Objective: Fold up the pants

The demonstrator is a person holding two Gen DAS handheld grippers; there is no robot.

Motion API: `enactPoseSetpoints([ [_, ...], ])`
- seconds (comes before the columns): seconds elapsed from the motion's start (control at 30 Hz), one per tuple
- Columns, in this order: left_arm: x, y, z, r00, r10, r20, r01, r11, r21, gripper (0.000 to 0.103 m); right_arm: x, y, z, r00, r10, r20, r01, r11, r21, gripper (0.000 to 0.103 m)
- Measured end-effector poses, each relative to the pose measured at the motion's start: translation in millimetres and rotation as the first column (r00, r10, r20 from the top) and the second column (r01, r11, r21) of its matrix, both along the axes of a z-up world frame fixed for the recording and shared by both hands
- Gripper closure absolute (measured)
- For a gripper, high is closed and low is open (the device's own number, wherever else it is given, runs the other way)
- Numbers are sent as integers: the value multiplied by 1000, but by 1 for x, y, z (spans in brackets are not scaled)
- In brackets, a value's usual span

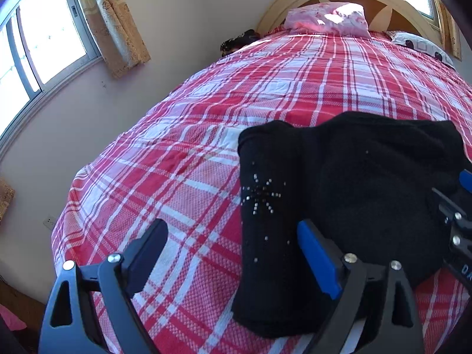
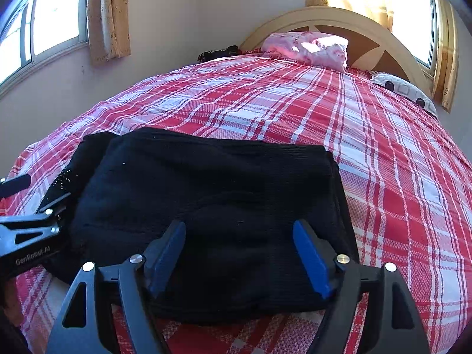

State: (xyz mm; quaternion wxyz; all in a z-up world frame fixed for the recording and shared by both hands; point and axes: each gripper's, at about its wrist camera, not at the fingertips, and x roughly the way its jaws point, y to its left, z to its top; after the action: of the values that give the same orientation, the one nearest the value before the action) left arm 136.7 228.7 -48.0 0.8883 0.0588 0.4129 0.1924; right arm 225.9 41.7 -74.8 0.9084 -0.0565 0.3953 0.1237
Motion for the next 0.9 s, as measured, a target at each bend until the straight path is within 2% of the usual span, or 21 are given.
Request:
enactPoseSetpoints([
  [0.23, -19, -6, -1, 1000, -3, -23, 3, 1000, 10, 10, 1, 3, -1, 1000, 3, -2, -3, 999, -35, 25],
  [0.33, -24, -8, 1, 1000, -16, -24, 16, 1000, 0, 11, 0, 8, 2, 1000, 15, -14, -16, 997, -82, 25],
  [0.4, -25, -6, 3, 999, -26, -22, 26, 999, -20, 11, -15, 6, 13, 999, -29, 44, 35, 991, -129, 25],
  [0.5, -27, -7, 9, 999, -37, 6, 37, 998, -51, 11, -42, -7, 30, 992, -51, 116, 57, 997, -50, 25],
  [0.57, -35, -13, 21, 995, -63, 78, 69, 995, -77, 11, -61, -16, 41, 985, -75, 155, 75, 997, 4, 25],
  [0.6, -38, -17, 26, 991, -82, 107, 92, 992, -86, 10, -67, -19, 45, 983, -84, 161, 81, 996, 30, 24],
  [0.63, -40, -22, 30, 987, -105, 124, 117, 989, -92, 5, -73, -24, 48, 983, -96, 154, 86, 994, 69, 24],
  [0.7, -40, -32, 31, 979, -156, 133, 170, 980, -103, 0, -77, -30, 51, 985, -118, 123, 101, 985, 141, 24],
  [0.8, -35, -40, 21, 979, -196, 54, 202, 969, -144, 0, -79, -35, 51, 988, -142, 67, 125, 969, 213, 24],
  [0.9, -33, -44, 7, 978, -204, -53, 190, 963, -192, 0, -80, -37, 48, 992, -126, -17, 126, 960, 251, 24],
])
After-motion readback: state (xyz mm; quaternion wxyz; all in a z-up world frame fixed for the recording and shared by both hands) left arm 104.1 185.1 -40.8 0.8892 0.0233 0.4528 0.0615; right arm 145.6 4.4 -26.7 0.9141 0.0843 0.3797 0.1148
